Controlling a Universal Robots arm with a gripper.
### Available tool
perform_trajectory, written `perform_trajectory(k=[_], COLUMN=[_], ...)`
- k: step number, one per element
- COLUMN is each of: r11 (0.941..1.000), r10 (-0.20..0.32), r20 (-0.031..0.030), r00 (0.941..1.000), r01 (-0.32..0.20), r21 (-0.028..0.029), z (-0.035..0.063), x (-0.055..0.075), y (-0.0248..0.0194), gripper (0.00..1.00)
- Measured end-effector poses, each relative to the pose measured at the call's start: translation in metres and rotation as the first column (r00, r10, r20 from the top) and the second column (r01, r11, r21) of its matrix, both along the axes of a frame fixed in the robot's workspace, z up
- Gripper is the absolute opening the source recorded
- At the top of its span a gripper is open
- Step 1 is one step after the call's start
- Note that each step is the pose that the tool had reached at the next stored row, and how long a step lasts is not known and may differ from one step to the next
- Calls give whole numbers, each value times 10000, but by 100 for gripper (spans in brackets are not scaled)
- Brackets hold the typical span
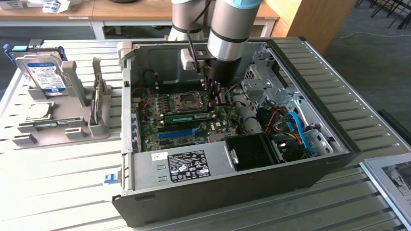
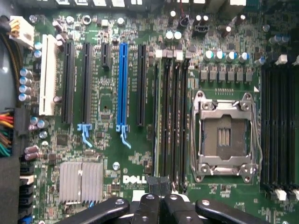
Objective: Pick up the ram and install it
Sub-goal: 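Press down the ram until it locks into place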
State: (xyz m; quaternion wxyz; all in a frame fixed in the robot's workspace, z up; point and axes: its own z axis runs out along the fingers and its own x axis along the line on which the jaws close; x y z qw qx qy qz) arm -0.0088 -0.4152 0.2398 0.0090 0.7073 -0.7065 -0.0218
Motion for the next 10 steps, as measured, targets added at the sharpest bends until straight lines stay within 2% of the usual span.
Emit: perform_trajectory(k=[10], r11=[10000], r10=[0], r20=[13], r00=[10000], r01=[0], r21=[2], z=[-1], x=[-257], y=[-2], gripper=[10])
